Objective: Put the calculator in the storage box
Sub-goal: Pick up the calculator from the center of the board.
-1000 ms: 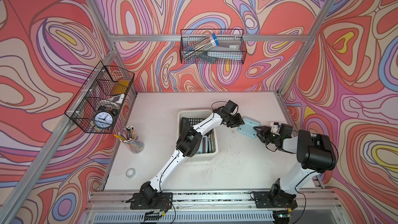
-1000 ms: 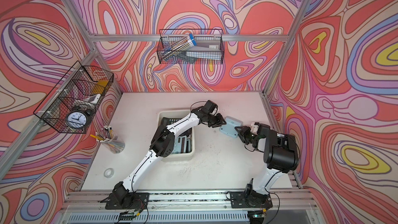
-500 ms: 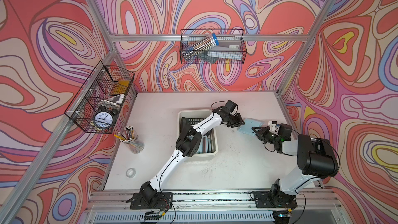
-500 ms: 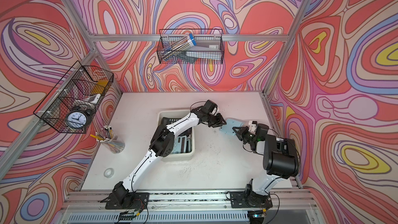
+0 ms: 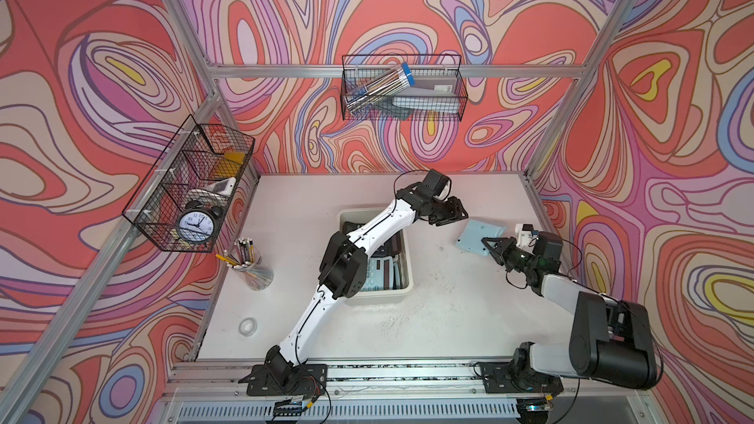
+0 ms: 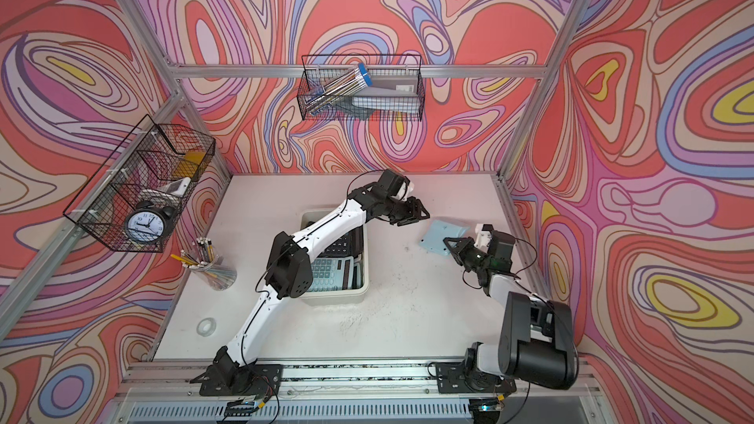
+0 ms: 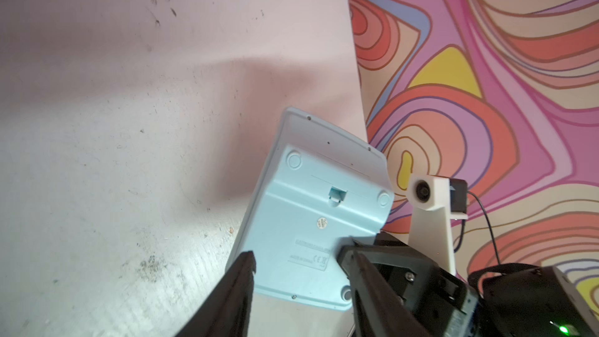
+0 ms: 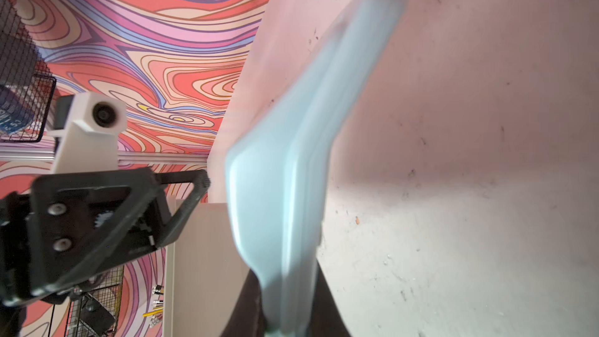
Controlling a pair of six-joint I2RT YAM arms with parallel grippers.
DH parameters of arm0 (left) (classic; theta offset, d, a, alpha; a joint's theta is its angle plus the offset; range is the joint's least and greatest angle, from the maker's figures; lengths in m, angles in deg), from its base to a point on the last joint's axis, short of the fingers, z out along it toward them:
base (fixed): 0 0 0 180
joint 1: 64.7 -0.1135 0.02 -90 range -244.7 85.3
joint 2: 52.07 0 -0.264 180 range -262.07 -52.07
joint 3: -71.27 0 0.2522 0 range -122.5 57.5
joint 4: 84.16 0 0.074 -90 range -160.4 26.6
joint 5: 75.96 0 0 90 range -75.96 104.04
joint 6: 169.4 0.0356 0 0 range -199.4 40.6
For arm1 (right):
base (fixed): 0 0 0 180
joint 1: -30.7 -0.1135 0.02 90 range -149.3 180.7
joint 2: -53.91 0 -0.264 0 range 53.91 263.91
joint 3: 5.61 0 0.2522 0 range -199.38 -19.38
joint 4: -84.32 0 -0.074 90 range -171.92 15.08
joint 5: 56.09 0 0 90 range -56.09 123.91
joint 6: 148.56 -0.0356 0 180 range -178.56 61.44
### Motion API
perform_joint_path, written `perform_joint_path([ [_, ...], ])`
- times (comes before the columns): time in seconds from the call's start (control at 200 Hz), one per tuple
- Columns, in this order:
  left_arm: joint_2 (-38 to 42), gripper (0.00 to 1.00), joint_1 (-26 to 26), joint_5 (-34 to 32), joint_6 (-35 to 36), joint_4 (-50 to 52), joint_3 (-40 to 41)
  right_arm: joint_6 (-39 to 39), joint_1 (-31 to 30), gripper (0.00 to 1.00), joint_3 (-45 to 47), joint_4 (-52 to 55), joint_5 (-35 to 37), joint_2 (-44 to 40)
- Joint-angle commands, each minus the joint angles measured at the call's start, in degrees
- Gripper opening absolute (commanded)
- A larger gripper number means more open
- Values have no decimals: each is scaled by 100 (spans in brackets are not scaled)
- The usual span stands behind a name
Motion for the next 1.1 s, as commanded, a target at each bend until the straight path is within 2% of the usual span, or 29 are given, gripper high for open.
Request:
perform_joint_path([
  [0.0,585,60,-73,-194,308,284,278,324,-104,0,-113,482,196,-575],
  [0.22,1578,80,-86,-535,630,497,835,702,-439,0,-420,1262,693,-1719],
  [0.361,2155,99,-117,-741,750,689,1191,1080,-988,0,-715,1527,1321,-2288],
  [0.526,3013,99,-211,-961,779,554,1991,1816,-1884,0,-1294,1982,2335,-2456],
  [0.796,4199,99,-614,-843,526,513,3013,3119,-3507,0,-1793,2053,4209,-2287],
  [0.966,4691,99,-806,-672,383,541,3340,4147,-4567,0,-1758,1554,5563,-2021],
  [1.092,4879,99,-859,-687,274,748,3372,5291,-5414,0,-1680,933,6631,-1633],
])
